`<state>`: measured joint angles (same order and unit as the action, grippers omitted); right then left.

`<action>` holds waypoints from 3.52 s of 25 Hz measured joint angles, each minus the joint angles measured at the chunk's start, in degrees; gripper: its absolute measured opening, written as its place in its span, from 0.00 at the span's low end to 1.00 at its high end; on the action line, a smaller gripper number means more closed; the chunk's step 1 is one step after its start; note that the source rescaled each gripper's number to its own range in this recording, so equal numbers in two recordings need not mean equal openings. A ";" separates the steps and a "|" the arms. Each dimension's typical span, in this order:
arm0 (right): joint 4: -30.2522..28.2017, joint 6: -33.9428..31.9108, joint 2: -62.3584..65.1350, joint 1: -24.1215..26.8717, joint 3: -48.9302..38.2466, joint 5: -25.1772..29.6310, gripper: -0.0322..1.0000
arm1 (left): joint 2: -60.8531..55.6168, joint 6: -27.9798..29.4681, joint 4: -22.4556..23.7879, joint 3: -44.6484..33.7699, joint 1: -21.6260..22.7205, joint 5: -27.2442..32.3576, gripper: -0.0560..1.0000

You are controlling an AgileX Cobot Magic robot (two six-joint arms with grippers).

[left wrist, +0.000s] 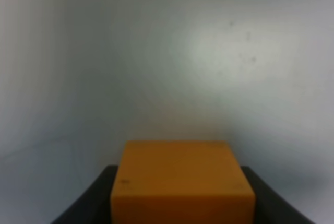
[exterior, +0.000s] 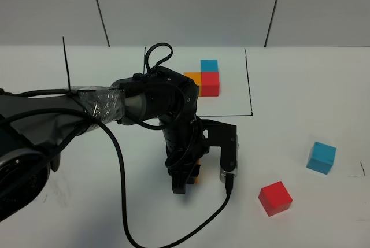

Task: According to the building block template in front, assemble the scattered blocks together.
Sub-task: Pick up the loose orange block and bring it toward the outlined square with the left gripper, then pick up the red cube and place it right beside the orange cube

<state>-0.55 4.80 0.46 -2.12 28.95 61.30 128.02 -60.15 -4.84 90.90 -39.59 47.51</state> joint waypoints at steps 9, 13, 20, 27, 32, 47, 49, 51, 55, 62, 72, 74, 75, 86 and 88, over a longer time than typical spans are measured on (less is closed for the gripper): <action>0.00 0.00 0.00 0.00 0.00 0.00 0.74 | -5.45 7.90 0.00 1.82 0.00 0.87 0.80; 0.00 0.00 0.00 0.00 0.00 0.00 0.74 | -13.21 15.12 0.75 3.69 0.00 1.28 0.99; 0.00 0.00 0.00 0.00 0.00 0.00 0.74 | -32.13 30.49 16.70 3.83 0.00 6.86 1.00; 0.00 0.00 0.00 0.00 0.00 0.00 0.74 | -52.12 44.89 32.27 3.83 0.00 20.53 0.98; 0.00 0.00 0.00 0.00 0.00 0.00 0.74 | -65.32 49.15 35.02 2.37 0.00 20.88 0.96; 0.00 0.00 0.00 0.00 0.00 0.00 0.74 | -106.67 54.16 30.03 -27.05 7.29 20.88 0.90; 0.00 0.00 0.00 0.00 0.00 0.00 0.74 | -109.84 54.16 24.87 -30.95 11.60 20.88 0.90; 0.00 0.00 0.00 0.00 0.00 0.00 0.74 | -113.20 53.85 19.64 -34.02 15.58 20.88 0.90; 0.00 0.00 0.00 0.00 0.00 0.00 0.74 | -120.64 57.24 13.16 -39.38 23.27 17.61 0.89; 0.00 0.00 0.00 0.00 0.00 0.00 0.74 | -128.33 64.60 11.30 -47.72 33.31 15.34 0.88; 0.00 0.00 0.00 0.00 0.00 0.00 0.74 | -128.44 65.23 8.92 -57.24 37.68 13.15 0.88; 0.00 0.00 0.00 0.00 0.00 0.00 0.74 | -128.44 65.43 8.92 -59.65 37.68 12.81 0.87; 0.00 0.00 0.00 0.00 0.00 0.00 0.74 | -128.44 65.50 8.92 -60.34 37.68 12.75 0.87; 0.00 0.00 0.00 0.00 0.00 -0.05 0.74 | -128.51 65.68 9.72 -61.93 37.72 13.44 0.83; 0.00 0.00 0.00 0.00 0.00 -0.05 0.74 | -128.51 65.68 9.82 -61.93 37.72 13.44 0.79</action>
<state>-0.55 4.80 0.46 -2.12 28.95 61.25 -0.49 5.53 4.98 28.97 -1.87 60.95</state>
